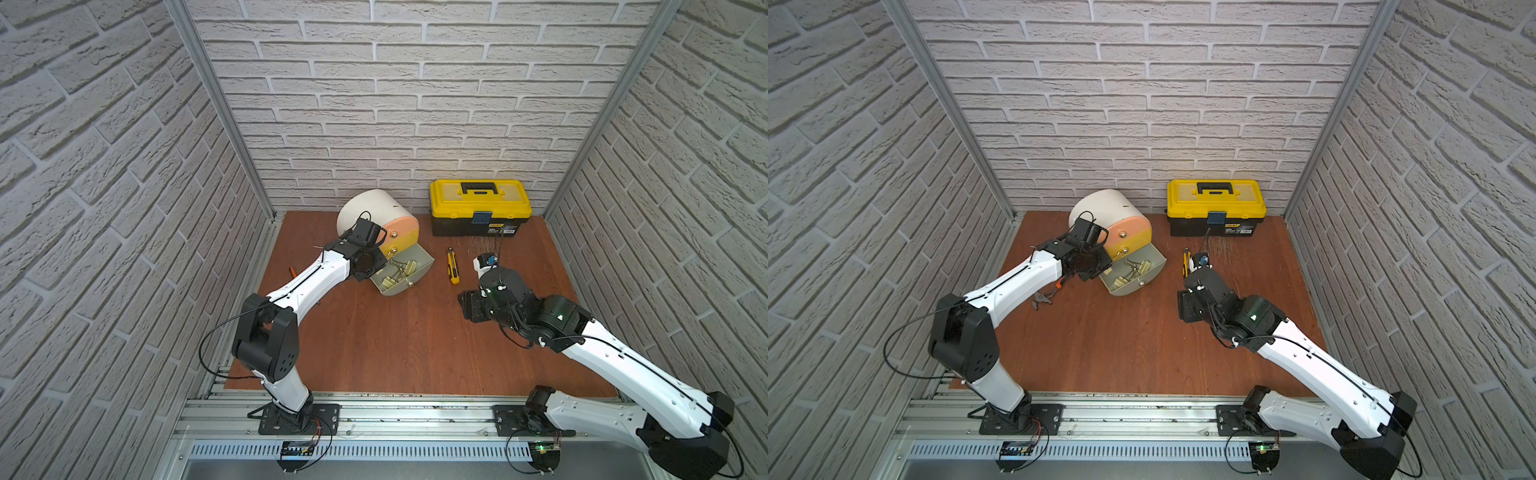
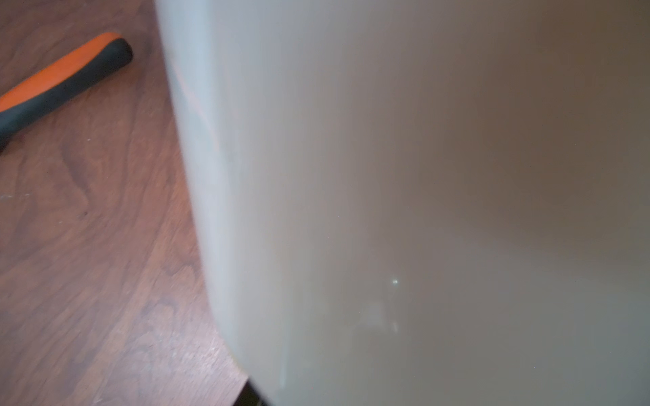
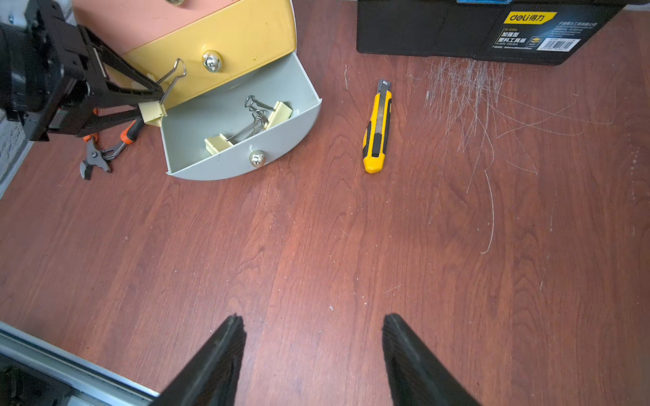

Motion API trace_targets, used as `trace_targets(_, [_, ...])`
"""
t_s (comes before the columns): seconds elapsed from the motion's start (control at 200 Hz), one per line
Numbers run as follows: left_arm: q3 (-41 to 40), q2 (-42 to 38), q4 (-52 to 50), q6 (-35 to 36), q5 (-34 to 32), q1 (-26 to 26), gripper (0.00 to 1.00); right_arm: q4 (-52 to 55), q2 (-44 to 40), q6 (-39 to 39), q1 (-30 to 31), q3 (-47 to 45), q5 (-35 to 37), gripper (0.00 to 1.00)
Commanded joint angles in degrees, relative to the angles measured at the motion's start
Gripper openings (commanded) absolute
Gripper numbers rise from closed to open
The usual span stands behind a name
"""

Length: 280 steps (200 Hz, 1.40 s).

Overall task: Put the binder clips in the drawer according to color
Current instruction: Place the binder clip in the drawer, then close the drawer in the storage box.

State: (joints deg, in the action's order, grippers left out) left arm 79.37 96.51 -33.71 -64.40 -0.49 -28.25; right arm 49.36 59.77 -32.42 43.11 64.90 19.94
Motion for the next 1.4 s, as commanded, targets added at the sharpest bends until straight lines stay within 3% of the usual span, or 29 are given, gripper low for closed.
trace_targets(0.0, [0.8,1.5,3.8,0.1,1.0,-2.1,0.37,-0.2,-0.6,0.0,-0.4,-0.9,1.4,0.67])
trace_targets(0.2, [-1.2,1.5,5.7,-2.2,0.8,-3.0,0.53,-0.6,0.3,1.2,-0.7,-0.2,0.9,0.67])
trace_targets(0.59, [-3.4,-2.8,5.8,-1.8,-0.4,-5.2,0.54,-4.4,3.3,1.1,-0.9,-0.5,-3.2,0.65])
trace_targets(1.015, [-10.2,-19.4,-3.2,1.1,-5.4,-6.4,0.56,-15.9,14.5,-3.8,-6.0,-0.5,-17.8,0.53])
trace_targets(1.395, [-23.6,-35.4,-8.8,0.8,-1.2,1.7,0.56,-23.5,26.8,-9.5,-11.8,1.6,-28.7,0.35])
